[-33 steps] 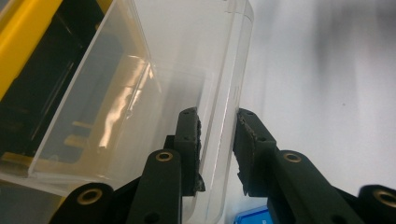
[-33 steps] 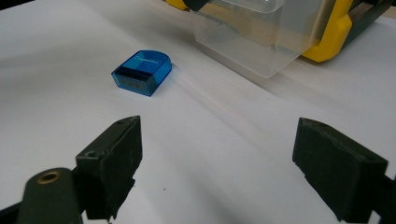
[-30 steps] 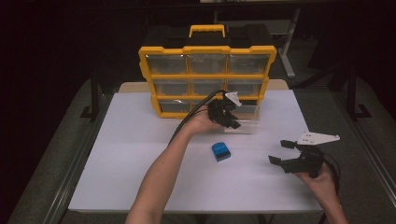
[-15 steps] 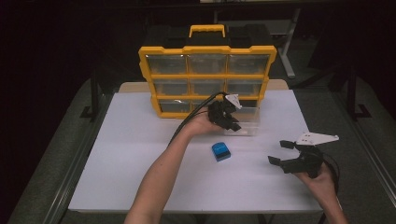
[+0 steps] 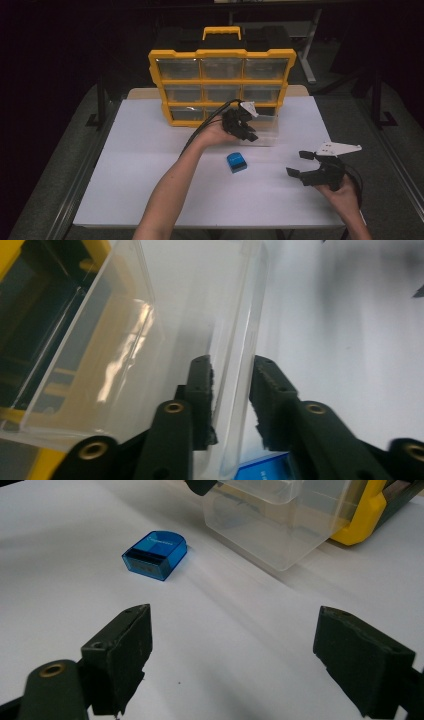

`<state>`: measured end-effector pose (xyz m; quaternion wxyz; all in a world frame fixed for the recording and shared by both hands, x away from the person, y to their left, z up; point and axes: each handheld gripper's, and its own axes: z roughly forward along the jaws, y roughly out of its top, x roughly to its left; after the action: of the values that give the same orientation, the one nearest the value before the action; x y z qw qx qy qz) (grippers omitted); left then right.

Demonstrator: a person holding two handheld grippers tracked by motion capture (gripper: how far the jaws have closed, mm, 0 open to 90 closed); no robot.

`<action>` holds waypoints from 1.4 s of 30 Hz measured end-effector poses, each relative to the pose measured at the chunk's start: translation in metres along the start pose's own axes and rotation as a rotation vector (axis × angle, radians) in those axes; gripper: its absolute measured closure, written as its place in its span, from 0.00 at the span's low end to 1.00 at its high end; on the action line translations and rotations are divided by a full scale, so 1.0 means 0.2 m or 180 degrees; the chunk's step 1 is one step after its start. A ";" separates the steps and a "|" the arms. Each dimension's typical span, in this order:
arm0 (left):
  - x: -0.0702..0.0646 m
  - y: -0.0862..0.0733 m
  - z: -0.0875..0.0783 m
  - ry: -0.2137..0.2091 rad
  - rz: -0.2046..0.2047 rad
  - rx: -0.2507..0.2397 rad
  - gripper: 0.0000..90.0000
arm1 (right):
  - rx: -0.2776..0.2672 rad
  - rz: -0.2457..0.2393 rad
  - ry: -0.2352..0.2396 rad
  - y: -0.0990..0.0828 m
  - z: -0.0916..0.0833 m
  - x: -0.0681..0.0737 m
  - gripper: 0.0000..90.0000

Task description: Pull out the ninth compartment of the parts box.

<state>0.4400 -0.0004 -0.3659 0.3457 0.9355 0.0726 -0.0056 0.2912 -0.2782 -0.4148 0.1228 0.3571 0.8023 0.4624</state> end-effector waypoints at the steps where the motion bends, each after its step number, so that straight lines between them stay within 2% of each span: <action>1: 0.00 0.00 0.00 -0.0015 -0.0016 -0.0053 0.72 | 0.0000 -0.0005 0.0001 0.00 0.00 0.00 0.17; 4: -0.02 0.01 -0.03 0.0014 0.0002 -0.0100 0.68 | 0.0015 0.0008 0.0009 0.00 0.01 0.00 0.17; 8: -0.02 0.02 -0.07 0.0009 -0.0038 -0.0226 0.64 | 0.0034 -0.0002 0.0018 0.00 0.02 0.01 0.17; 10: -0.02 0.02 -0.09 -0.0014 -0.0098 -0.0301 0.62 | 0.0035 -0.0001 0.0017 0.00 0.02 0.01 0.17; 16: -0.04 0.01 -0.16 -0.0033 -0.0132 -0.0439 0.61 | 0.0069 0.0019 0.0014 0.00 0.03 0.01 0.17; 22: -0.04 -0.01 -0.21 -0.0070 -0.0175 -0.0490 0.57 | 0.0087 0.0027 -0.0001 0.00 0.04 0.01 0.17; 31: -0.06 -0.04 -0.27 -0.0012 -0.0145 -0.0551 0.54 | 0.0120 0.0038 -0.0015 -0.01 0.05 0.02 0.17; 36: -0.08 -0.06 -0.33 0.0040 -0.0165 -0.0609 0.52 | 0.0091 0.0045 -0.0017 0.00 0.04 0.02 0.17; 42: -0.12 -0.10 -0.37 0.0087 -0.0165 -0.0601 0.51 | 0.0086 0.0039 0.0000 0.01 0.04 0.02 0.17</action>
<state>0.4106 0.0598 -0.3216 0.4310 0.8966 0.1018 0.0051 0.2931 -0.2700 -0.4174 0.1152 0.3636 0.8062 0.4522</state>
